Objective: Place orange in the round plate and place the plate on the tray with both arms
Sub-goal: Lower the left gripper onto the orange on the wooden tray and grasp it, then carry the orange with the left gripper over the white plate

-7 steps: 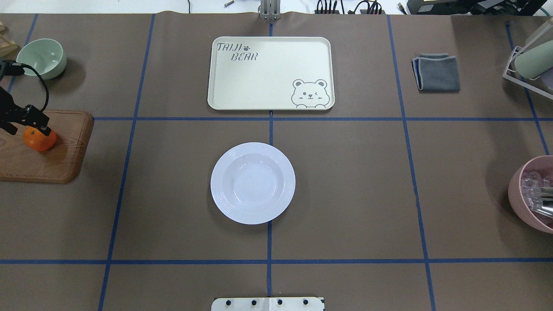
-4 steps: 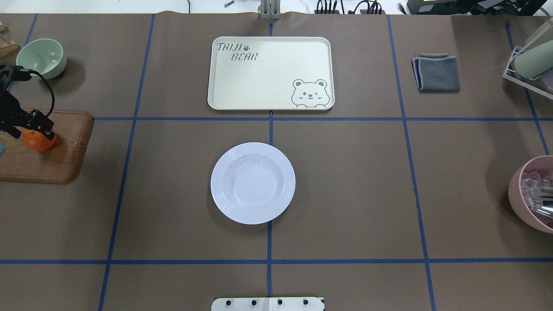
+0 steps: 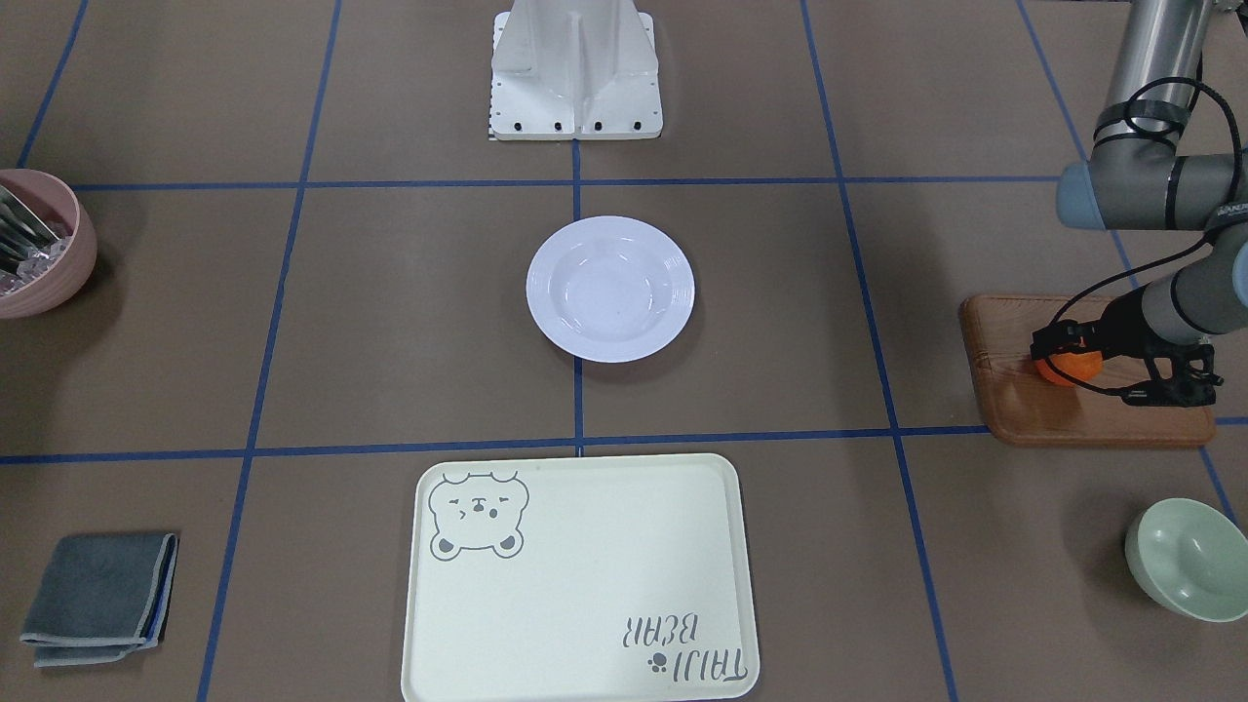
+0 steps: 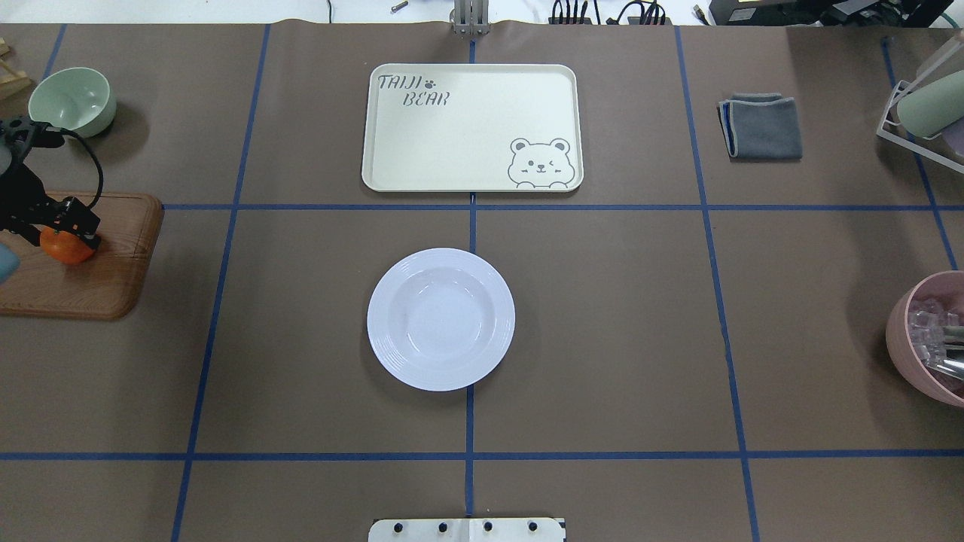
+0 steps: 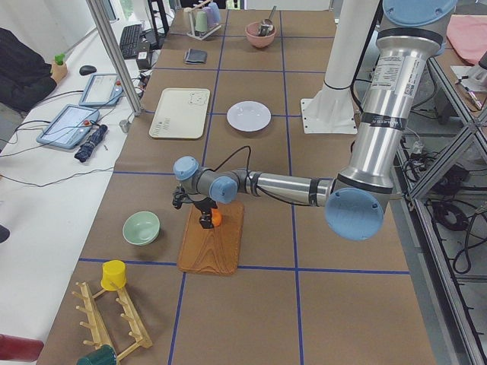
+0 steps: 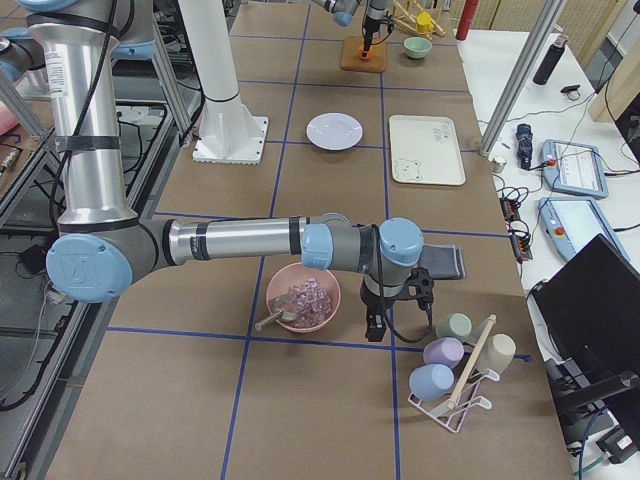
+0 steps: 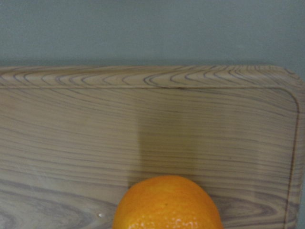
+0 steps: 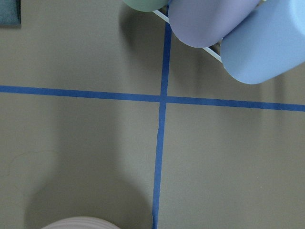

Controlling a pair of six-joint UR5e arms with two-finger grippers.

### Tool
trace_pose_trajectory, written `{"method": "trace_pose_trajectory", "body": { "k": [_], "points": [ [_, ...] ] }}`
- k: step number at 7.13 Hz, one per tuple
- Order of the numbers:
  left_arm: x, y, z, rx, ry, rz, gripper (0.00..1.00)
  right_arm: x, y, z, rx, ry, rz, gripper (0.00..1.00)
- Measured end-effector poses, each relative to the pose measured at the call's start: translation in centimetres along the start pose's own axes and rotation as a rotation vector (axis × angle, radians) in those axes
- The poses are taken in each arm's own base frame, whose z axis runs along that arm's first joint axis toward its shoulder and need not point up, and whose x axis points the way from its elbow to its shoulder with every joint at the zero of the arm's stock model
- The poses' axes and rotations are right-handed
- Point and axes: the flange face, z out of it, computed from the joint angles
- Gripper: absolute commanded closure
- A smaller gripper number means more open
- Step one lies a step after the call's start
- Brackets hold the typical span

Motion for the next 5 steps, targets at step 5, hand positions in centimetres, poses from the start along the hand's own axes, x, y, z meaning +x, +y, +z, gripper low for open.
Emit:
{"method": "trace_pose_trajectory", "body": {
  "k": [5],
  "points": [
    [12.0,-3.9,-10.4,0.061,0.028,-0.074,1.0,-1.5,0.0,-1.3,0.024,-0.004,-0.027,0.0]
  ]
}}
